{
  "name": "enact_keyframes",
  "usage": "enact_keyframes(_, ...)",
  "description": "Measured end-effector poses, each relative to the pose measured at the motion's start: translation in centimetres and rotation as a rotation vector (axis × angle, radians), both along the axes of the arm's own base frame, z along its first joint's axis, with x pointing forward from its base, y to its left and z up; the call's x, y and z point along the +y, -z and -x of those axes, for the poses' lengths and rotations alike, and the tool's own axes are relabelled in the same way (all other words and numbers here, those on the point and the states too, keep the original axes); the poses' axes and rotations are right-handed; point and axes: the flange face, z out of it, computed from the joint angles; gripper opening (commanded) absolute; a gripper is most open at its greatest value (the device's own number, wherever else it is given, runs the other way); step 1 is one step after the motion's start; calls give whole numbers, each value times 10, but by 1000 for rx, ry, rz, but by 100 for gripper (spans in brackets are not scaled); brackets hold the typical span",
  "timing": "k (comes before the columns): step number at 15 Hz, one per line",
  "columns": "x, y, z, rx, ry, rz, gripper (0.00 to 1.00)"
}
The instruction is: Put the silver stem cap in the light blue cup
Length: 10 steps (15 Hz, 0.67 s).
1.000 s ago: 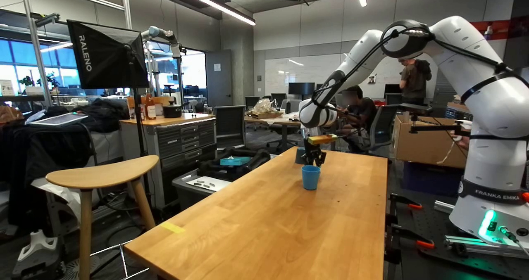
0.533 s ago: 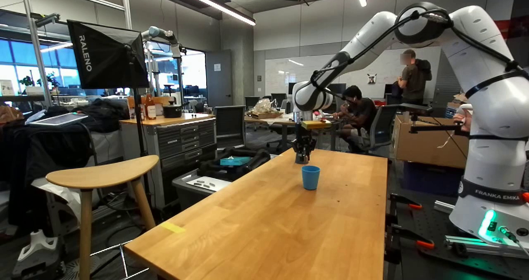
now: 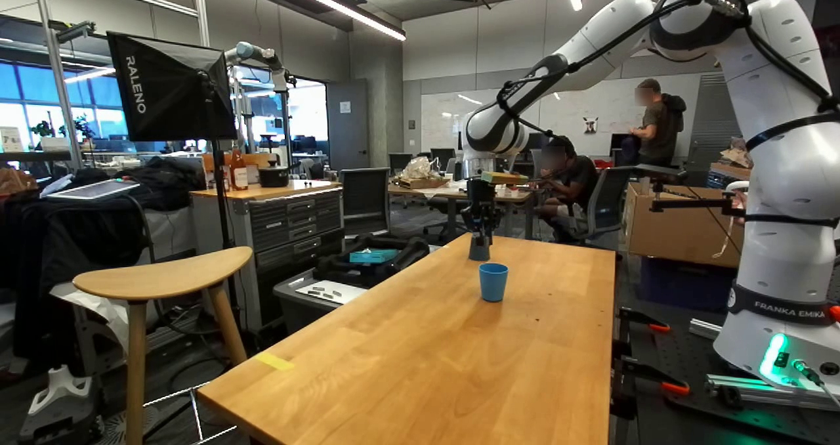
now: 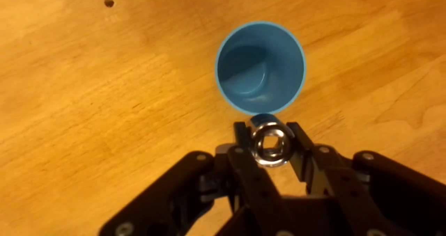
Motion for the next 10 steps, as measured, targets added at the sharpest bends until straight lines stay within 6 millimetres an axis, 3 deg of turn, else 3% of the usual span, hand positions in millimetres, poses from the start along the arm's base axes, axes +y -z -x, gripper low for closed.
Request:
enact_keyframes(7,3,47,23,135,-2,-33,8)
enact_keyframes(10,2,50,23,138,2,-33,8)
